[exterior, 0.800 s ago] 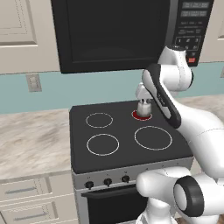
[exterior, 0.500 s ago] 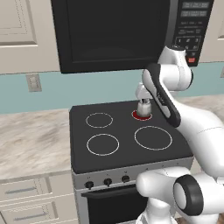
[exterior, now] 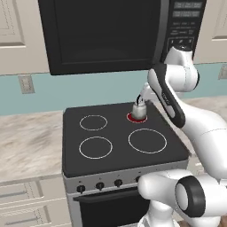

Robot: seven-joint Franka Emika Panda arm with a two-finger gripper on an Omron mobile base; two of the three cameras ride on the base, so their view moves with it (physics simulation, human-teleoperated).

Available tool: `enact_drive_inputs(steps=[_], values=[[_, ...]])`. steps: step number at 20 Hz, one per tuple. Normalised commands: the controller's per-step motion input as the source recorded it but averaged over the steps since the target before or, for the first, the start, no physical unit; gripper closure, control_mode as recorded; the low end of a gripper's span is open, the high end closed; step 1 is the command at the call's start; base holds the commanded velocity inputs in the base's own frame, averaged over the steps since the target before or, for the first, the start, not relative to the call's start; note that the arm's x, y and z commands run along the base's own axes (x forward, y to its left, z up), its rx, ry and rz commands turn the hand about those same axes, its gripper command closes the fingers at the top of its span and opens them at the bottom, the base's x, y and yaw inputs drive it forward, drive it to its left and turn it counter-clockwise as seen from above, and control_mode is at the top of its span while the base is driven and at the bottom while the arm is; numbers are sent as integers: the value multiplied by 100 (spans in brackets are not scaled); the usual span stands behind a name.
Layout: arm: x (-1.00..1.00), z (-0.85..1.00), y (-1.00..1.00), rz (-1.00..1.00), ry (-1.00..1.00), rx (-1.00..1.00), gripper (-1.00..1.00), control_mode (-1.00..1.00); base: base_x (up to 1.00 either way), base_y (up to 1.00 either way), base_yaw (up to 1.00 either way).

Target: The kettle is done boiling. Turn off the stove, then wait for 300 timesteps before moving the kettle to the dining table.

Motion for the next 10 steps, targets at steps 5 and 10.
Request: enact_drive_inputs(steps=[5, 10], values=[[0, 0, 0, 0, 0, 0, -100, 100, 0, -45, 0], [0, 0, 0, 0, 0, 0, -100, 100, 0, -44, 0]])
